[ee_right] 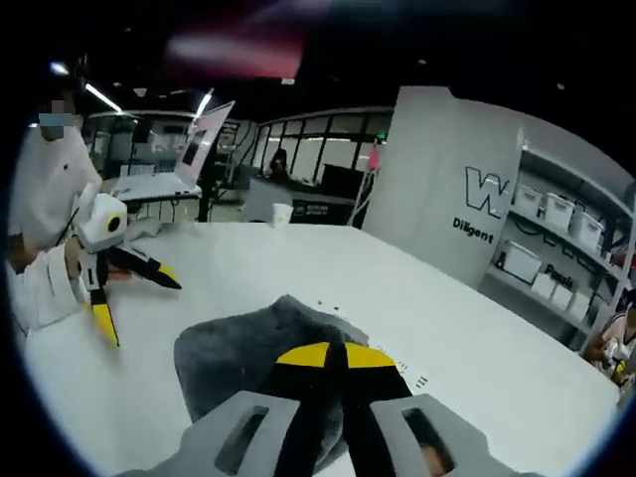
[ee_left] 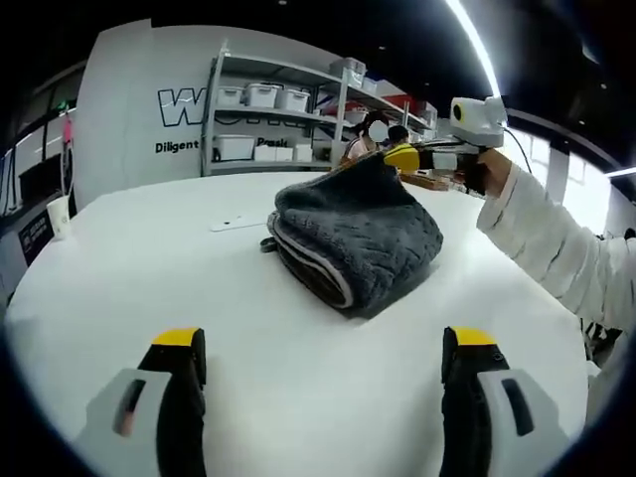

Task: Open the folded towel by lifting each exposed corner and separating the folded layers until the towel lies flat within the target outline without major curled edges

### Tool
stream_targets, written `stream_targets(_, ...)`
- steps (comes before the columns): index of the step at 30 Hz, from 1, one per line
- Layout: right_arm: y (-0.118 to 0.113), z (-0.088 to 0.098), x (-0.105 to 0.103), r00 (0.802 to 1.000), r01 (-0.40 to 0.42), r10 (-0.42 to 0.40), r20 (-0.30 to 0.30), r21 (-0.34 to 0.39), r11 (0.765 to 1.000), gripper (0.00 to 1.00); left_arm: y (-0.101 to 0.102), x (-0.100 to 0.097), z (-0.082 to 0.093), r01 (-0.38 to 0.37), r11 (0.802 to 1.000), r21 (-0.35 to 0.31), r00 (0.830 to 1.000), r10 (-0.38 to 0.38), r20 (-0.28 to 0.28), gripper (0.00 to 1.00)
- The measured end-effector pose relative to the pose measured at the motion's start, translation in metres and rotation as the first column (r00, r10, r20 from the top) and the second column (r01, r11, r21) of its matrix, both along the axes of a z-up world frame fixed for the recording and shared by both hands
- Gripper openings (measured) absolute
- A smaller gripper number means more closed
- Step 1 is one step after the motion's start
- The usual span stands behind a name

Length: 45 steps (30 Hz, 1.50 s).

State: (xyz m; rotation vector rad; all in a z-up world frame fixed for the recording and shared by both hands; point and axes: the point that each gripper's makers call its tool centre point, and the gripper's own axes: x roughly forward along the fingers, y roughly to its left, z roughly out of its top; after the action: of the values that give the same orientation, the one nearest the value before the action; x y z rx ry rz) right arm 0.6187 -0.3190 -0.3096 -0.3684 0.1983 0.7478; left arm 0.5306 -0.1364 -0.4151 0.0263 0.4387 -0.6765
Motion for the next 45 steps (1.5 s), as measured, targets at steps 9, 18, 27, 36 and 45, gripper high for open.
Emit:
stream_targets(9,-0.001,0.007,-0.015,0.999,-0.017,0.017,0.038,-0.011,1.0,0.0,0.0,-0.001,-0.001,0.003,1.0,0.009,1.0,-0.003,-0.002,0.98)
stream_targets(18,0.003,0.006,-0.028,0.998,-0.029,0.032,0.062,-0.036,0.999,0.0,0.001,-0.002,-0.002,0.001,1.0,0.011,1.0,-0.001,-0.005,0.97)
stream_targets(27,0.007,0.004,-0.049,0.994,-0.067,0.072,0.079,-0.062,0.996,0.0,0.001,-0.002,-0.003,0.004,1.0,0.016,1.0,-0.004,-0.006,0.97)
stream_targets(36,0.008,-0.001,-0.062,0.993,-0.085,0.091,0.08,-0.074,0.994,0.0,0.001,-0.002,-0.004,0.005,1.0,0.024,1.0,-0.005,-0.009,0.97)
stream_targets(45,0.008,-0.012,-0.082,0.99,-0.109,0.118,0.077,-0.114,0.987,0.0,0.001,-0.002,-0.004,0.009,0.999,0.032,1.0,-0.009,-0.009,0.97)
